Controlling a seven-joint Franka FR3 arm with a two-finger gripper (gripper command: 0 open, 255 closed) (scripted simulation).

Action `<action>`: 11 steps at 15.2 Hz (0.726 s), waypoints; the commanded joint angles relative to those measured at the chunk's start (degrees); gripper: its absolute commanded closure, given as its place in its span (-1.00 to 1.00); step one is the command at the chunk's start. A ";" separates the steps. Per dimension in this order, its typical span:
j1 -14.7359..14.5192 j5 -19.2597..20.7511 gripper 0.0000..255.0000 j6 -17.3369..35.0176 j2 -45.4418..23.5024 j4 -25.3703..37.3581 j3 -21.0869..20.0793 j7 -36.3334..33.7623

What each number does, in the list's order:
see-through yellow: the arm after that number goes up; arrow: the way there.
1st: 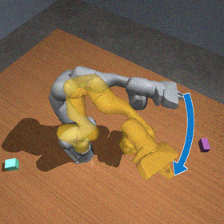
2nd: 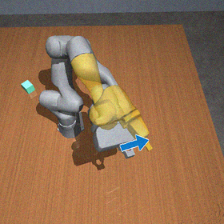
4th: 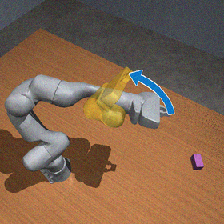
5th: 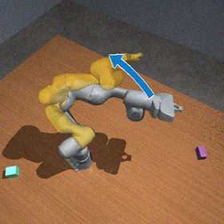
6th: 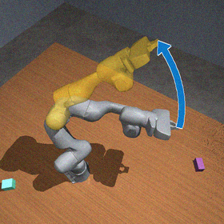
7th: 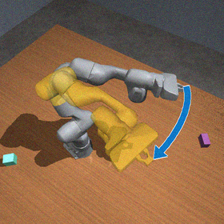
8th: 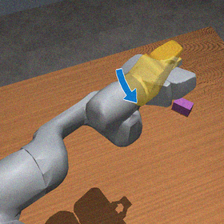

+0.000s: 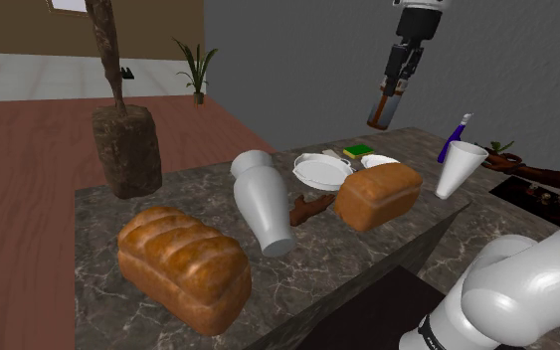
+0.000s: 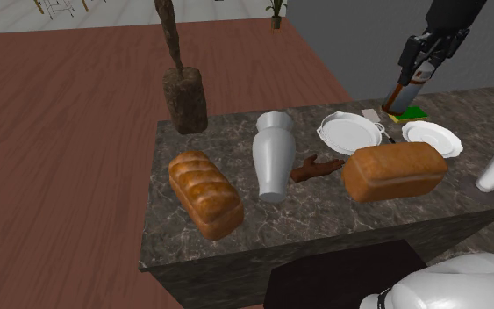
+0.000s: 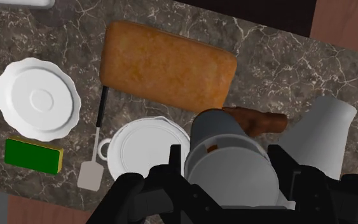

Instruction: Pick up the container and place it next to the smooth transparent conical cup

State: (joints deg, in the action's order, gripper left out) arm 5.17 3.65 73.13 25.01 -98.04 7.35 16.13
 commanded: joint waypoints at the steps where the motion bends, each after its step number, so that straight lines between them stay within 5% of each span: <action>1: 0.74 0.99 1.00 0.30 0.26 -0.40 2.17 3.06; 11: 4.07 4.85 1.00 0.56 -3.04 3.91 13.78 18.58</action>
State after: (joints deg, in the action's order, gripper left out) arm 8.98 8.33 73.73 23.11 -95.48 19.75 32.82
